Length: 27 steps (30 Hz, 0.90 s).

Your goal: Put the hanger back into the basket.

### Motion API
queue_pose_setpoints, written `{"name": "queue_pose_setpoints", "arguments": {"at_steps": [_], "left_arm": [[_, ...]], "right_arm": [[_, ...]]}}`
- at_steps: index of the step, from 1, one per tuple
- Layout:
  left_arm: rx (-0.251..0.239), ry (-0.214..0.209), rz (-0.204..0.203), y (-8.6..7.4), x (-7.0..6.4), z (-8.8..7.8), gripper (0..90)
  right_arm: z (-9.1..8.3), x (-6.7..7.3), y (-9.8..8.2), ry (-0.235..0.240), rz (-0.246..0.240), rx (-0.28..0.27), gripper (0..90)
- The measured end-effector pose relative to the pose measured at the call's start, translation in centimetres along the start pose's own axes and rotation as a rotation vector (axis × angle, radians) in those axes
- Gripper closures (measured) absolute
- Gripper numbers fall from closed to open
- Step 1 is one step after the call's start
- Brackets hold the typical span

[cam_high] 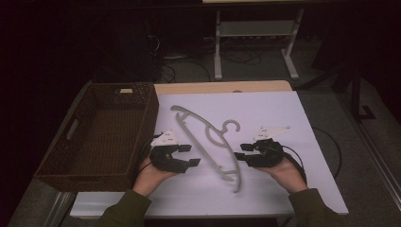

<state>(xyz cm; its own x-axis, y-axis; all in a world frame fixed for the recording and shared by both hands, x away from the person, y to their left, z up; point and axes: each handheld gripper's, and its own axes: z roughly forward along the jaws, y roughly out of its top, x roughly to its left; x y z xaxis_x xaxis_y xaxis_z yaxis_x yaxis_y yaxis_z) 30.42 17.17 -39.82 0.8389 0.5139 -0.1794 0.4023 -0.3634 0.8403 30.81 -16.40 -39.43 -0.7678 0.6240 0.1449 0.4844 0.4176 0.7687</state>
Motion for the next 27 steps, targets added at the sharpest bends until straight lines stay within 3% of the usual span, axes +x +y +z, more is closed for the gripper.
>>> {"name": "queue_pose_setpoints", "arguments": {"at_steps": [5,7,15,23,26,27], "left_arm": [[-0.041,0.039,-0.034,-1.0,0.4,-1.5,15.0],[-0.055,0.039,-0.045,-1.0,0.5,-1.6,13.6],[-0.036,0.045,-0.029,-1.1,0.6,-1.3,13.3],[-0.040,0.046,-0.038,-1.2,0.7,-1.5,13.4],[-0.030,0.044,-0.028,-1.2,0.7,-1.5,13.4],[-0.032,0.043,-0.028,-1.2,0.7,-1.4,13.5]], "right_arm": [[2.7,0.1,0.0,0.006,0.002,0.107,87.3],[3.7,0.2,-0.1,0.017,0.003,0.139,89.4],[5.2,0.8,-0.8,-0.012,-0.043,0.253,89.5],[4.6,0.2,-1.0,-0.045,-0.039,0.268,89.6],[4.2,-0.5,-1.2,-0.072,-0.021,0.270,89.6],[3.9,-1.0,-1.2,-0.103,-0.020,0.278,89.6]]}}
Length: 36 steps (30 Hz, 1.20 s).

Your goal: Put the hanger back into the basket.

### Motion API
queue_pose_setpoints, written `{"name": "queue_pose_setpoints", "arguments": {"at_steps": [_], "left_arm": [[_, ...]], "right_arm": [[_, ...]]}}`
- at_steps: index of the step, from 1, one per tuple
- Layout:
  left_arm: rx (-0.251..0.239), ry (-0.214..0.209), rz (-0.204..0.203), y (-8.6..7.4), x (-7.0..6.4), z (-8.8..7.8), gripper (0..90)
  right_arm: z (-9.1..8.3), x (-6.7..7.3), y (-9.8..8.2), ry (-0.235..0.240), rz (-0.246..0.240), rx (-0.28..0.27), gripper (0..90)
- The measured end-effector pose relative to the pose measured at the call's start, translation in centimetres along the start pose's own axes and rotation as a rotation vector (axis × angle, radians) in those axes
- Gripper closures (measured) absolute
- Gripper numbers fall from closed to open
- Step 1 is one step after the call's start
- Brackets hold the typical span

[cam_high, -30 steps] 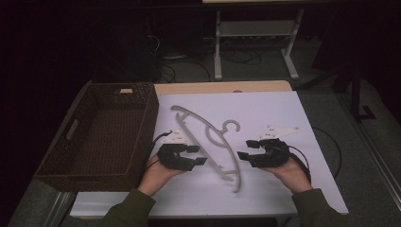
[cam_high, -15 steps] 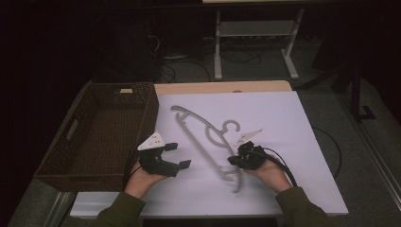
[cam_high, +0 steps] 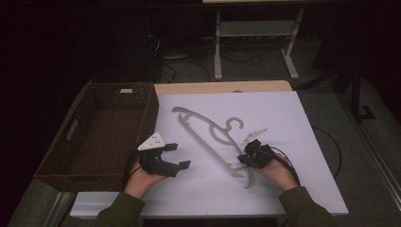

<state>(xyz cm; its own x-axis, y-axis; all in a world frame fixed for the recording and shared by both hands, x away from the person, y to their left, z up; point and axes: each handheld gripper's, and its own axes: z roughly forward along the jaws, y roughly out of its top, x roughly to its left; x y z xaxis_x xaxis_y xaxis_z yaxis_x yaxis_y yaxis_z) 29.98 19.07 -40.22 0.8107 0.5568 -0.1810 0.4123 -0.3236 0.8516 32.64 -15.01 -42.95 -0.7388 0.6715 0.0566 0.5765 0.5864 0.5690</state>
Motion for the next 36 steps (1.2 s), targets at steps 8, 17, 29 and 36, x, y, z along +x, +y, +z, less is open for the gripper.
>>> {"name": "queue_pose_setpoints", "arguments": {"at_steps": [8,17,29,36], "left_arm": [[0.005,-0.003,0.001,0.0,0.0,0.0,13.5],[0.009,-0.006,-0.003,0.0,-0.1,0.1,13.6],[0.014,-0.008,-0.003,0.0,0.0,0.3,13.6],[0.004,-0.009,-0.018,-0.1,0.1,0.3,13.6]], "right_arm": [[-1.5,-4.0,-1.7,-0.127,0.059,0.017,89.6],[-2.8,-7.3,-3.1,-0.196,0.157,0.004,89.5],[-0.8,-4.9,3.6,0.102,0.030,-0.185,68.1],[3.9,-4.2,8.0,0.178,-0.020,-0.165,63.9]]}}
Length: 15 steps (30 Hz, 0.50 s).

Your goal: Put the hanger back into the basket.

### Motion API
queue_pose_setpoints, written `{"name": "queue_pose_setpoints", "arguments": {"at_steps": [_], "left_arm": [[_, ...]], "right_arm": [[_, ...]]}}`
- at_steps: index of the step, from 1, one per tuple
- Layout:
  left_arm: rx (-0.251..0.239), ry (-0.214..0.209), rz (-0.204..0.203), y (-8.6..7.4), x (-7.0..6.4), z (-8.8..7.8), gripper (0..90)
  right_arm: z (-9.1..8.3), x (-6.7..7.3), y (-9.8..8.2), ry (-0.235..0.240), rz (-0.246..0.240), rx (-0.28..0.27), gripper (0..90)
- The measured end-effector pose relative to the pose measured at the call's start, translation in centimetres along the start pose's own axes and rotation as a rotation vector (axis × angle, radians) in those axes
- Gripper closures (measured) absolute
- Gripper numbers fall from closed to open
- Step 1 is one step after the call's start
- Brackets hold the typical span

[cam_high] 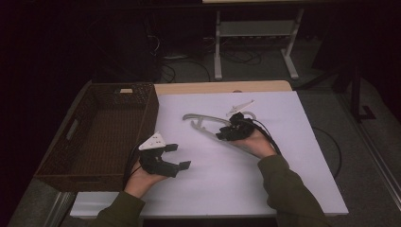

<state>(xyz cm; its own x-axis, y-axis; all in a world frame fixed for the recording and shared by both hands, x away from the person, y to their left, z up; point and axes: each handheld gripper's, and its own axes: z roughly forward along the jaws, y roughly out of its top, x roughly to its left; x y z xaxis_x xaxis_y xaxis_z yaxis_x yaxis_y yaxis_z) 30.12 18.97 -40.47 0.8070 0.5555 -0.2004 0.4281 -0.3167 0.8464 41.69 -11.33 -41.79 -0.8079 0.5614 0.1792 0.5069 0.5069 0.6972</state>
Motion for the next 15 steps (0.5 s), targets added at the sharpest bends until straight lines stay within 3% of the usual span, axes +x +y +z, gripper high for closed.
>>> {"name": "queue_pose_setpoints", "arguments": {"at_steps": [6,15], "left_arm": [[0.006,-0.003,0.016,0.1,0.1,0.0,13.6],[-0.001,-0.005,0.002,0.0,0.0,0.1,13.7]], "right_arm": [[2.3,0.0,1.0,0.005,-0.022,0.039,65.1],[3.0,0.1,0.6,-0.004,-0.023,0.075,77.1]]}}
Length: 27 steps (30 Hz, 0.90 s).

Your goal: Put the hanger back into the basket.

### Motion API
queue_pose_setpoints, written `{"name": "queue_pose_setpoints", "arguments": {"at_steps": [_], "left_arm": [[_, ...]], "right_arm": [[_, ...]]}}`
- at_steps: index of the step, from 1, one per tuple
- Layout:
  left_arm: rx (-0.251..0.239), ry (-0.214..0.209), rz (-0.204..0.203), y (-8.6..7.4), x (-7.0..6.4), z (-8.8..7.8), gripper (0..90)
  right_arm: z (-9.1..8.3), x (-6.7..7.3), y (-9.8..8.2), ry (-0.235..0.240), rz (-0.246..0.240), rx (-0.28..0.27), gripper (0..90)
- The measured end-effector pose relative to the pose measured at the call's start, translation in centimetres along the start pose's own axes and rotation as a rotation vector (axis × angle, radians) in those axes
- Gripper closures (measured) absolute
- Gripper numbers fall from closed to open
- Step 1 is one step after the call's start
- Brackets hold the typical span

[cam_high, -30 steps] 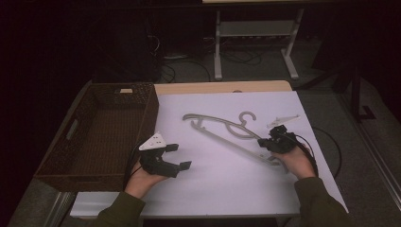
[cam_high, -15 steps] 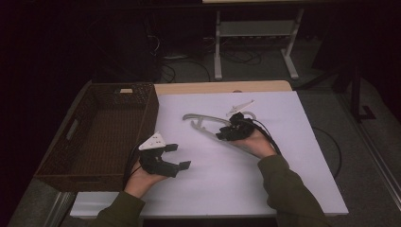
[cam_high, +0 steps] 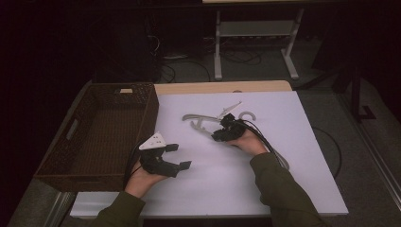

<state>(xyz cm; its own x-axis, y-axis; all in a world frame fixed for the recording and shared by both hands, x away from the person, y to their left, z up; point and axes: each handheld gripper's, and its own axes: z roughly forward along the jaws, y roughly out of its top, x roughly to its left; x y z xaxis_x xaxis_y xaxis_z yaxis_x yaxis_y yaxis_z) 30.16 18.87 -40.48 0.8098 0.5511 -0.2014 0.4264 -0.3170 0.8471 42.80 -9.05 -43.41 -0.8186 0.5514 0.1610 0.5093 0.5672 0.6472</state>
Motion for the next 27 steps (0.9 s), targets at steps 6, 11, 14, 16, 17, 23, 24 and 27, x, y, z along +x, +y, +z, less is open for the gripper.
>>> {"name": "queue_pose_setpoints", "arguments": {"at_steps": [6,11,14,16,17,23,24,27], "left_arm": [[0.006,0.006,0.003,0.0,0.1,-0.1,13.7],[0.007,0.010,0.003,0.0,0.2,-0.2,13.9],[0.010,0.012,0.004,0.0,0.1,-0.2,13.9],[0.010,0.013,0.003,0.0,0.1,-0.2,13.9],[0.012,0.015,0.003,0.0,0.1,-0.2,13.9],[0.011,0.013,0.004,0.0,0.1,-0.2,14.0],[0.011,0.014,0.001,0.0,0.1,-0.1,14.0],[0.010,0.013,0.001,0.0,0.1,-0.1,14.0]], "right_arm": [[-0.1,2.1,-0.4,0.055,-0.055,0.014,79.4],[-0.5,4.4,-1.7,0.142,-0.160,0.021,79.0],[-0.8,5.3,-2.1,0.177,-0.177,0.028,78.9],[-1.3,6.7,-2.9,0.206,-0.224,0.044,78.7],[-1.6,7.3,-3.2,0.216,-0.237,0.047,78.6],[-2.1,9.0,-4.3,0.249,-0.285,0.060,78.2],[-2.1,9.2,-4.5,0.239,-0.292,0.062,77.9],[-2.6,9.1,-4.6,0.224,-0.274,0.039,68.6]]}}
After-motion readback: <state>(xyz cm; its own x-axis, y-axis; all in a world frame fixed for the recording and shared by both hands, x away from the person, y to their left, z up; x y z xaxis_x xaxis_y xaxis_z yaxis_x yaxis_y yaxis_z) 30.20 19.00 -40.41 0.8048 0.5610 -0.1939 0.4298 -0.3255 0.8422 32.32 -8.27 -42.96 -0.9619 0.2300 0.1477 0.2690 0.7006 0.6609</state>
